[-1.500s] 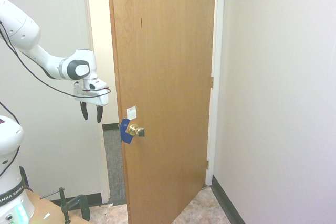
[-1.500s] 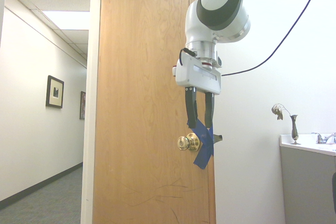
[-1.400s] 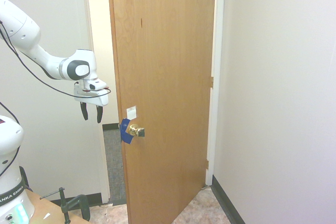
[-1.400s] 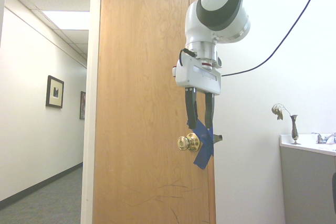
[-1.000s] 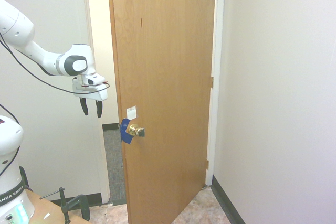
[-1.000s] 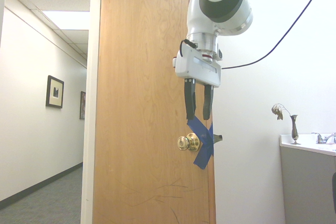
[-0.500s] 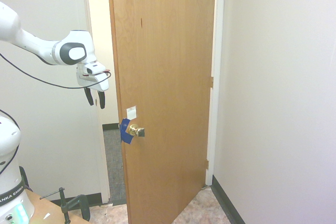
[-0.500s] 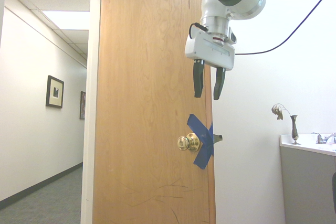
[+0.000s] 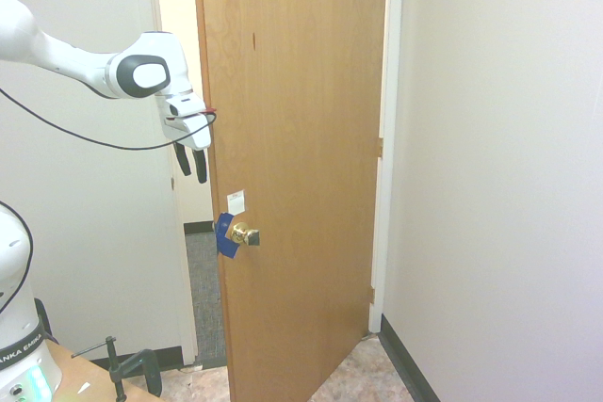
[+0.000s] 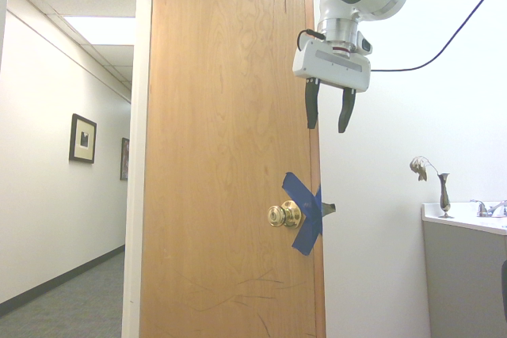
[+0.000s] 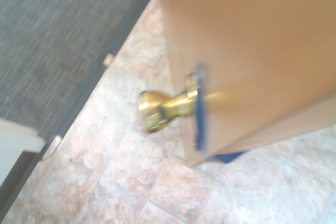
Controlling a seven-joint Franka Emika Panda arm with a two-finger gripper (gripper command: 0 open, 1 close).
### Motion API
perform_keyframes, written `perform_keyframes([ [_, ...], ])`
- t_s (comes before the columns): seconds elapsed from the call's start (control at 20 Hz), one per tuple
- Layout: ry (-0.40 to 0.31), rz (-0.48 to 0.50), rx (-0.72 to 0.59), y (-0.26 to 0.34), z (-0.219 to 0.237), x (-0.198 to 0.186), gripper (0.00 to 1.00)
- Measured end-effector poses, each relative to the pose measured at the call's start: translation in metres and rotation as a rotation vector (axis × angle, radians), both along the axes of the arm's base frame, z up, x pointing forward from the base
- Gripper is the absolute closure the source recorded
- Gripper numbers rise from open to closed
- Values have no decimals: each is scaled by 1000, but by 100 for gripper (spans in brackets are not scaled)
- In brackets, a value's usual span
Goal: Close door
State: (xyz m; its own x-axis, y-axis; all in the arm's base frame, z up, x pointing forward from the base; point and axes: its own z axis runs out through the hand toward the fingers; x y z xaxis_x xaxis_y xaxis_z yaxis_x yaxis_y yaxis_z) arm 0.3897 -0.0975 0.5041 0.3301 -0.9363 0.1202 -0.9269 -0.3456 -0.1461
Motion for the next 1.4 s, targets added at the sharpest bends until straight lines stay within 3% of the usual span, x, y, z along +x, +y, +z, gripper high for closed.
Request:
perform_keyframes([
  [0.3,49,-73,40,-44,-6,-10,0],
  [0.55,49,113,5,-26,0,-10,0],
  [0.8,3,158,-21,0,61,-63,0],
  [1.05,-43,79,-22,-18,94,-113,0],
  [1.4,-62,-119,30,-111,83,-115,0],
])
